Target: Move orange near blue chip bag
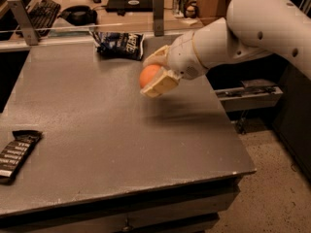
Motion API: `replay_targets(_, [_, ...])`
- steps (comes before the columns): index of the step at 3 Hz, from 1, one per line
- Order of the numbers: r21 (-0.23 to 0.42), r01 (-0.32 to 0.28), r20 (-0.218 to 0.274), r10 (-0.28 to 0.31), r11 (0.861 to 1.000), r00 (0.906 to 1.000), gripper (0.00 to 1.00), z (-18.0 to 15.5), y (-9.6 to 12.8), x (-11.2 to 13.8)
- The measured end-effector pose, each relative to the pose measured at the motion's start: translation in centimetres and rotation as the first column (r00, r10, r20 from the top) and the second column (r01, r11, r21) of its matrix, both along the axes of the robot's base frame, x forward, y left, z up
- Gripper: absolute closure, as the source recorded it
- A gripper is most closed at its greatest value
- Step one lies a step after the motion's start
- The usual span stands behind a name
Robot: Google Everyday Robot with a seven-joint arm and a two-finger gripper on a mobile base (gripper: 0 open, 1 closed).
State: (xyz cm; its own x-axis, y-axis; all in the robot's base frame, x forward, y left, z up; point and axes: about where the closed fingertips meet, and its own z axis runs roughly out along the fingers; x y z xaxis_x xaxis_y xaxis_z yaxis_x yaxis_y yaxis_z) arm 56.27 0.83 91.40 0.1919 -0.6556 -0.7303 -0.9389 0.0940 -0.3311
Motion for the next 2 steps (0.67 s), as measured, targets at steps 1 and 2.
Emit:
replay_targets(1, [0.016,0.008,0.067,-0.009,1.0,0.9977,1.0,0.2,0.3,6.6])
replay_targets(2, [0.041,0.01,0.108,-0.015,0.999,0.9941,1.0,0.3,1.0,12.1])
